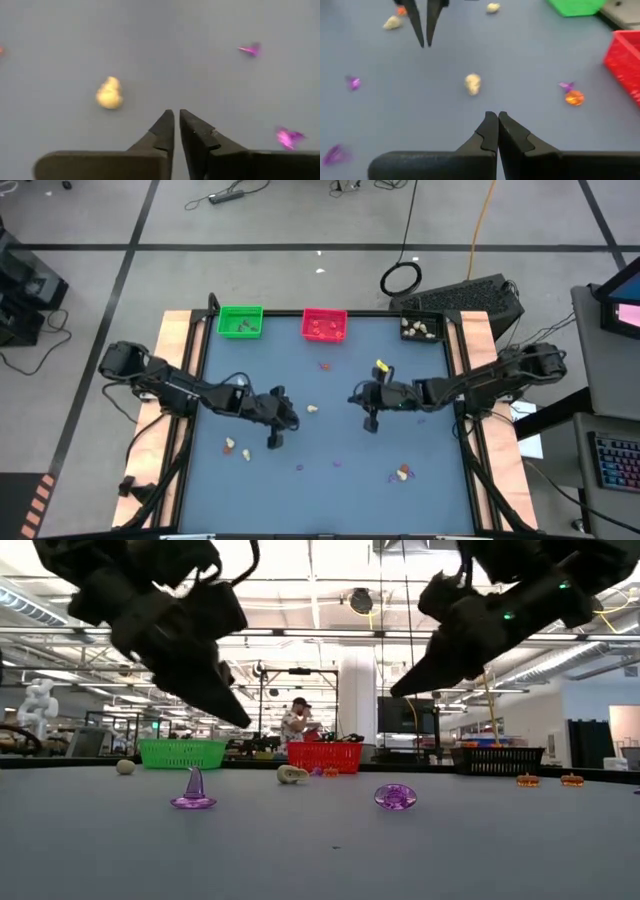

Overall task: Sort Halloween decoration
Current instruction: Put the purple witch hat toy into the green bin

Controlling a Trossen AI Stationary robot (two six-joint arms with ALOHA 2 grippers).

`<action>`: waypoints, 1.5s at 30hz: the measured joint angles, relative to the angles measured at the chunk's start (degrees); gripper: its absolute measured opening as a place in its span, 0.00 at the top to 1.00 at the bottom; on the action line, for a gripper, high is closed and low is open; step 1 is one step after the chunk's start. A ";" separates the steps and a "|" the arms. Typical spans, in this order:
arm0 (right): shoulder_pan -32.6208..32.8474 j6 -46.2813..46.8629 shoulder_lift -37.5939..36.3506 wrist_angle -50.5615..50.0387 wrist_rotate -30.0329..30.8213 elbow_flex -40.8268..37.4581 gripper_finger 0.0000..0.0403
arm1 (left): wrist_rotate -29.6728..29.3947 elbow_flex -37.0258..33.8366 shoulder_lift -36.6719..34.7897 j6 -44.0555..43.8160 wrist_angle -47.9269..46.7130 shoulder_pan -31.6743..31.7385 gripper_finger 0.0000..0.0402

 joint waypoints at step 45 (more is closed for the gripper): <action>7.90 -0.50 0.79 1.38 6.04 -0.02 1.00 | 0.33 5.40 17.27 -12.02 10.49 -14.87 0.96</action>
